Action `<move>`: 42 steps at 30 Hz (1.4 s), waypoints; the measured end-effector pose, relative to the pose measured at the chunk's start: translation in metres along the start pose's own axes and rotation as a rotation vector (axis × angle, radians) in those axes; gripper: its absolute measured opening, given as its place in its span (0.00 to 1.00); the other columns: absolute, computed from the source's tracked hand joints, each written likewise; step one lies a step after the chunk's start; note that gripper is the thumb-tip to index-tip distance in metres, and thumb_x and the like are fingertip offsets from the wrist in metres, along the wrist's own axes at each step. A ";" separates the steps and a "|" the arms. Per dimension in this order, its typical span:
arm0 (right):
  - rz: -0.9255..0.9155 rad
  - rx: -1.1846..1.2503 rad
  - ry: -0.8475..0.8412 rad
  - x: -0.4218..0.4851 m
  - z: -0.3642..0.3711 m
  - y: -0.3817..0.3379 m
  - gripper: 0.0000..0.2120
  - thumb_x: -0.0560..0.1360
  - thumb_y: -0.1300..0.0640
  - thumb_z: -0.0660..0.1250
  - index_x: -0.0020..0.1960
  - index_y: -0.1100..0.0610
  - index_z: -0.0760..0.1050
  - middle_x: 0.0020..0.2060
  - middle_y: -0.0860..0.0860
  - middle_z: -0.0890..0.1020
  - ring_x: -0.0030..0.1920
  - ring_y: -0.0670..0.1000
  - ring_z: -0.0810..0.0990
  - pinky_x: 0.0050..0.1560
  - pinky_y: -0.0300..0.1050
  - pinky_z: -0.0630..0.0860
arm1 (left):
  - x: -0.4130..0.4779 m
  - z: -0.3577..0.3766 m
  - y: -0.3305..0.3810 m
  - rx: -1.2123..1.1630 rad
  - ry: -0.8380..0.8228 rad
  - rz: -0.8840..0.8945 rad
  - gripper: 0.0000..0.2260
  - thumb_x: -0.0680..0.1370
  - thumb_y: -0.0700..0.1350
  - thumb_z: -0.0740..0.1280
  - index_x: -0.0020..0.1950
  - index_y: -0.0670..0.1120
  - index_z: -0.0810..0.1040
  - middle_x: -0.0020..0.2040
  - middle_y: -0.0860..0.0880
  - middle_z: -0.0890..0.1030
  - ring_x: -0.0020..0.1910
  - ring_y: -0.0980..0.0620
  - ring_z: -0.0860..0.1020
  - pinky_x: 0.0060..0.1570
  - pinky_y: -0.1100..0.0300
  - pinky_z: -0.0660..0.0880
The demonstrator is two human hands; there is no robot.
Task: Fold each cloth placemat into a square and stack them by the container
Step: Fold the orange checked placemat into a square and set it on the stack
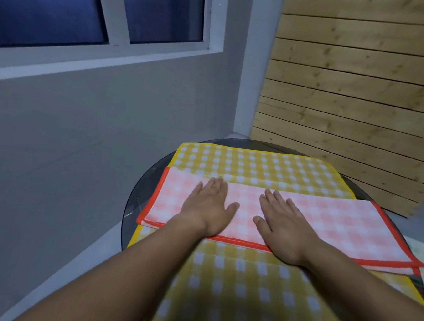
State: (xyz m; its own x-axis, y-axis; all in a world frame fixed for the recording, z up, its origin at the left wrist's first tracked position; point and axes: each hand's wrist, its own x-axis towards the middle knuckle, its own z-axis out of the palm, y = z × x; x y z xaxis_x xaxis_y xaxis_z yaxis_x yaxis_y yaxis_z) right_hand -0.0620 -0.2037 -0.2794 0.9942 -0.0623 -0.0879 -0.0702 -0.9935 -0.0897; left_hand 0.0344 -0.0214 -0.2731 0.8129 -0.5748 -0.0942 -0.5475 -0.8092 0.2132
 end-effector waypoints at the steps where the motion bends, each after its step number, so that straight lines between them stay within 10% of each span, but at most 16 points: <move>1: -0.001 0.006 -0.002 0.000 0.000 0.000 0.31 0.82 0.41 0.40 0.80 0.54 0.40 0.79 0.50 0.38 0.78 0.48 0.35 0.78 0.49 0.37 | 0.000 -0.001 -0.011 0.008 0.017 -0.050 0.32 0.83 0.61 0.46 0.82 0.45 0.45 0.82 0.48 0.43 0.81 0.52 0.42 0.79 0.51 0.40; 11: 0.005 0.022 -0.003 -0.001 0.000 0.000 0.31 0.82 0.41 0.41 0.80 0.54 0.41 0.80 0.50 0.39 0.79 0.48 0.36 0.78 0.49 0.37 | -0.002 -0.016 -0.038 0.120 0.026 -0.393 0.32 0.82 0.56 0.44 0.81 0.40 0.44 0.82 0.42 0.44 0.81 0.46 0.41 0.76 0.42 0.34; 18: 0.001 0.113 -0.034 0.003 -0.003 0.001 0.30 0.83 0.43 0.44 0.81 0.55 0.42 0.80 0.50 0.40 0.79 0.48 0.36 0.77 0.47 0.36 | 0.011 -0.005 0.031 -0.194 0.066 0.221 0.26 0.84 0.40 0.50 0.81 0.42 0.47 0.82 0.44 0.46 0.81 0.50 0.44 0.77 0.56 0.41; 39: 0.419 0.065 0.076 -0.033 -0.006 0.129 0.36 0.81 0.38 0.43 0.80 0.60 0.46 0.80 0.56 0.46 0.80 0.54 0.43 0.79 0.52 0.40 | 0.016 0.018 0.035 0.034 0.031 0.178 0.28 0.84 0.56 0.46 0.82 0.46 0.48 0.82 0.48 0.45 0.81 0.53 0.43 0.78 0.54 0.42; 42: 0.407 0.066 0.084 -0.033 -0.006 0.129 0.36 0.81 0.38 0.43 0.80 0.60 0.47 0.80 0.56 0.47 0.80 0.54 0.43 0.79 0.52 0.41 | 0.018 0.010 0.037 0.022 0.053 0.167 0.25 0.83 0.56 0.50 0.77 0.47 0.63 0.81 0.46 0.58 0.80 0.48 0.54 0.76 0.51 0.55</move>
State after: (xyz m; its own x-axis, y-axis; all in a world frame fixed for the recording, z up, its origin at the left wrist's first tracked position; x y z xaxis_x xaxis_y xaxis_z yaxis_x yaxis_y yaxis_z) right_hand -0.1034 -0.3299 -0.2819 0.8874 -0.4584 -0.0480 -0.4606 -0.8783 -0.1284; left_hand 0.0266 -0.0625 -0.2767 0.7196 -0.6943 -0.0080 -0.6791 -0.7061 0.2005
